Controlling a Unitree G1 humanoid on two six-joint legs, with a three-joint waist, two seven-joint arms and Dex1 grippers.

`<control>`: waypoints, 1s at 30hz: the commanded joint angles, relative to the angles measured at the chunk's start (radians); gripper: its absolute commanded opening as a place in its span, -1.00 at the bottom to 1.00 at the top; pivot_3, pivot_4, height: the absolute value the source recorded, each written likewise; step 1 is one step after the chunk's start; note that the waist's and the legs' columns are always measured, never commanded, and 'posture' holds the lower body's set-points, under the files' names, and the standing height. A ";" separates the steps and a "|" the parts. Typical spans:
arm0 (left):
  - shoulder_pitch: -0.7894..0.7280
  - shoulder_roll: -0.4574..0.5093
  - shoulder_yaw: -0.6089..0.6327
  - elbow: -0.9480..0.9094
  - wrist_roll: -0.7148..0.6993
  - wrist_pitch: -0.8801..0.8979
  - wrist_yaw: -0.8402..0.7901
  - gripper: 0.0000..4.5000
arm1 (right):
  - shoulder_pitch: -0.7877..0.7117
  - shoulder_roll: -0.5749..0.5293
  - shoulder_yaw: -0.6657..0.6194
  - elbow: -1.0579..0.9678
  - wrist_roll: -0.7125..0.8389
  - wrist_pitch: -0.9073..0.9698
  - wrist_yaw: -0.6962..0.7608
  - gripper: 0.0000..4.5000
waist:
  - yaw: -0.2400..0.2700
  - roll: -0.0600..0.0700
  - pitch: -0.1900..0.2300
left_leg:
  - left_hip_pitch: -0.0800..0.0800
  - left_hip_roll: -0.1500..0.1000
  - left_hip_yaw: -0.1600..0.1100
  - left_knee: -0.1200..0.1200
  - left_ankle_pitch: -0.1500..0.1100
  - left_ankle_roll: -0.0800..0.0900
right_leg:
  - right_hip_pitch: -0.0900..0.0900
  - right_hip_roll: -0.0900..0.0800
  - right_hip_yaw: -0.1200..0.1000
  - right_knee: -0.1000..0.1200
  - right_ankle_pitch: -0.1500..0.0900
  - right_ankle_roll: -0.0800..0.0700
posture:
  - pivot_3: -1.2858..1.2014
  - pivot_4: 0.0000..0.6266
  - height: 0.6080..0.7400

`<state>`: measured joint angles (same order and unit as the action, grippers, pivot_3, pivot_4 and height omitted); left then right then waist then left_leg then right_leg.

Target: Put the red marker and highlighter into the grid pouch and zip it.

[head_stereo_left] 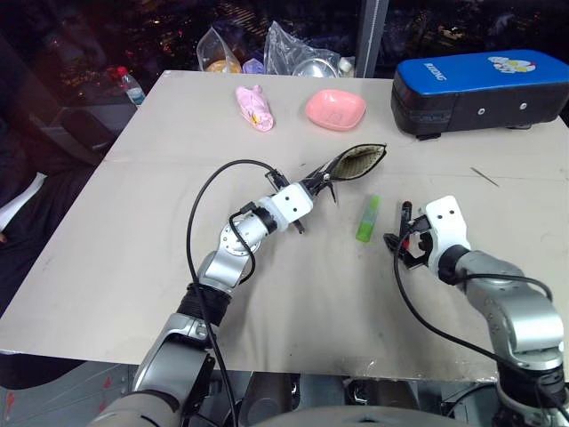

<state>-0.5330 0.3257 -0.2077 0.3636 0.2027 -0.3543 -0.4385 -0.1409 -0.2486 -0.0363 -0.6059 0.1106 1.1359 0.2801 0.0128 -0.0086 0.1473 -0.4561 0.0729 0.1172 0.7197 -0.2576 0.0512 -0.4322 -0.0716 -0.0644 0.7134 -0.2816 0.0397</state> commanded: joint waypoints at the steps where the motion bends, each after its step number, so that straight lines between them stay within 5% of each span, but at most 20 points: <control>1: -0.011 0.001 0.010 -0.032 -0.017 -0.015 -0.002 -1.00 | 0.012 0.013 -0.008 -0.003 -0.025 -0.001 -0.067 0.41 | -0.001 0.000 0.000 | 0.000 0.000 0.000 0.000 0.000 0.000 | 0.000 0.000 0.000 0.000 0.000 0.000 | 0.03 -0.52 0.21; 7: -0.013 0.008 0.018 -0.033 -0.019 -0.012 -0.001 -1.00 | -0.057 -0.005 -0.082 0.019 -0.014 0.031 -0.096 -0.87 | 0.000 0.000 0.000 | 0.000 0.000 0.000 0.000 0.000 0.000 | 0.000 0.000 0.000 0.000 0.000 0.000 | 0.03 -0.52 0.21; 14: -0.008 0.004 0.022 -0.058 -0.027 0.000 0.002 -1.00 | -0.262 -0.200 -0.144 0.085 0.049 -0.069 0.038 -0.87 | -0.002 0.000 0.000 | 0.000 -0.001 0.000 0.000 0.000 0.000 | 0.000 0.000 0.000 0.000 0.000 0.000 | 0.03 -0.52 0.21; 18: -0.010 0.002 0.023 -0.062 -0.039 0.006 -0.007 -1.00 | -0.310 -0.442 -0.013 0.095 0.068 -0.296 0.313 -0.87 | -0.003 0.000 0.000 | 0.000 -0.001 0.000 -0.002 0.000 0.000 | -0.001 0.000 0.000 -0.001 0.000 0.000 | 0.03 -0.52 0.21; 22: -0.020 0.009 0.011 -0.059 -0.026 -0.009 -0.023 -1.00 | -0.365 -0.683 0.183 0.220 -0.108 -0.669 0.506 -0.87 | -0.001 0.000 0.001 | 0.000 -0.001 0.000 -0.002 0.000 0.001 | 0.000 0.000 0.000 -0.002 0.000 0.000 | 0.03 -0.52 0.21; 30: -0.026 0.018 -0.002 -0.079 -0.018 -0.017 -0.049 -1.00 | -0.597 -0.671 0.358 0.531 -0.304 -1.085 0.599 -0.87 | -0.006 -0.001 0.001 | 0.001 0.000 0.003 -0.001 0.000 0.000 | -0.001 0.000 0.001 -0.002 0.000 0.000 | 0.03 -0.52 0.21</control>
<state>-0.5409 0.3363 -0.2078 0.3341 0.1938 -0.3507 -0.4794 -0.7087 -0.9245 0.3169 -0.1057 -0.1589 0.1258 0.8681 0.0063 -0.0092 0.1486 -0.4557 0.0729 0.1203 0.7189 -0.2576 0.0513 -0.4328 -0.0713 -0.0633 0.7119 -0.2817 0.0399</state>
